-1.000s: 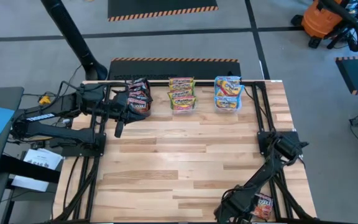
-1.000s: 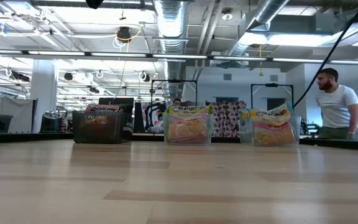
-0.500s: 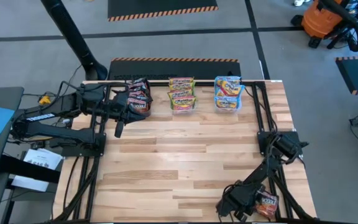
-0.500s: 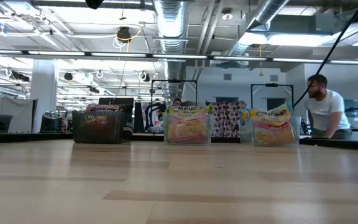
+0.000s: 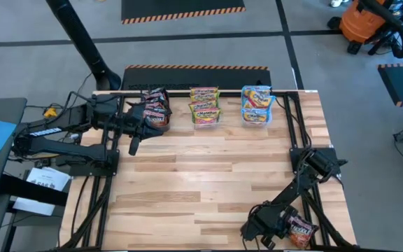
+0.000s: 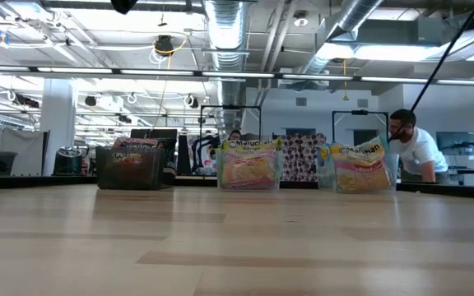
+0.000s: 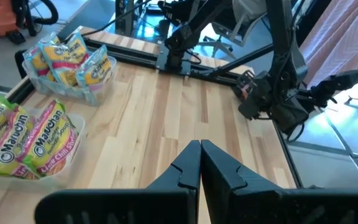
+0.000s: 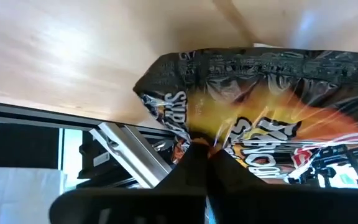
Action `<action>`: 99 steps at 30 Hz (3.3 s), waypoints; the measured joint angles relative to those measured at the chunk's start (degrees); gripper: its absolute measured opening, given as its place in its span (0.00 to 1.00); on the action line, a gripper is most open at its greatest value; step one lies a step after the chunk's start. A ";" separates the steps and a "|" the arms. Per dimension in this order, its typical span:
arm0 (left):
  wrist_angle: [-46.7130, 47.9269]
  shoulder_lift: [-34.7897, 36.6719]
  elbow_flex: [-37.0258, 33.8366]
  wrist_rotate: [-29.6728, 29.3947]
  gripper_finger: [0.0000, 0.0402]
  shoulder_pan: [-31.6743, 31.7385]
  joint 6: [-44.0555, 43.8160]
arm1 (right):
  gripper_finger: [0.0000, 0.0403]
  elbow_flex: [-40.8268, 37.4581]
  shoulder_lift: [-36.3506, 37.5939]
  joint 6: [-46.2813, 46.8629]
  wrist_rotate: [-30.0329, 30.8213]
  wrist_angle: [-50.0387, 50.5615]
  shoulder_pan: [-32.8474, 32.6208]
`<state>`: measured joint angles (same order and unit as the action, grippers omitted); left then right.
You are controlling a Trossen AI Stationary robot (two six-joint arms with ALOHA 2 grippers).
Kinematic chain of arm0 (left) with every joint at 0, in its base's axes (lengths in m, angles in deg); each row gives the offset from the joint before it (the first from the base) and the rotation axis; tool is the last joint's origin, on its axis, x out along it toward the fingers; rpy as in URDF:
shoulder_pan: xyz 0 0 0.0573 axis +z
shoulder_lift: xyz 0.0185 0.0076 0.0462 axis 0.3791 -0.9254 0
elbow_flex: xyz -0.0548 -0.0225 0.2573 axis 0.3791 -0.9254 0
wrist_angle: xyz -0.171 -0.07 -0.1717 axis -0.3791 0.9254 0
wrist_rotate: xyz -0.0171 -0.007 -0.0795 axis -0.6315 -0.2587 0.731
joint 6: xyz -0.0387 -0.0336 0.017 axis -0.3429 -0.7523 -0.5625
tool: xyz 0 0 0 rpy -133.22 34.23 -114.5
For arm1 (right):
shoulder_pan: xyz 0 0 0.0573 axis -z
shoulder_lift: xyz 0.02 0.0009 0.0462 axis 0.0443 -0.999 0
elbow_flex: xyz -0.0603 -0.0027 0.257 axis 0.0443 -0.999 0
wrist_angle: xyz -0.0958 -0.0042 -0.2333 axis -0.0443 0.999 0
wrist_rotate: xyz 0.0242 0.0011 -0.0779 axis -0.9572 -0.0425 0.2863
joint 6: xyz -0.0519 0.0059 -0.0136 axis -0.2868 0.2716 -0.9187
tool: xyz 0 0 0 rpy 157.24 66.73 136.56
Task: Sort Maruchan noodles
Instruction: Put the black noodle pack into the black bin
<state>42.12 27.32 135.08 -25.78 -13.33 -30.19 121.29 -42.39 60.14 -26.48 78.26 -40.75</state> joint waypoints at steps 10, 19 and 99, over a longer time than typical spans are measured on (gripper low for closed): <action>1.90 -0.02 0.00 -0.39 0.00 -0.01 -1.42 | 0.01 8.45 -0.35 -3.36 7.06 5.81 0.34; 1.92 -0.04 0.00 -1.03 0.04 0.09 -5.62 | 0.01 17.73 -0.37 -1.59 19.02 8.59 2.35; -7.65 -19.51 0.00 -28.10 0.37 0.69 -54.42 | 0.00 59.11 -0.07 -100.96 65.83 24.21 44.37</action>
<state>34.47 7.81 135.07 -53.88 -12.64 -84.61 180.40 -42.45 -40.83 39.35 102.47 3.62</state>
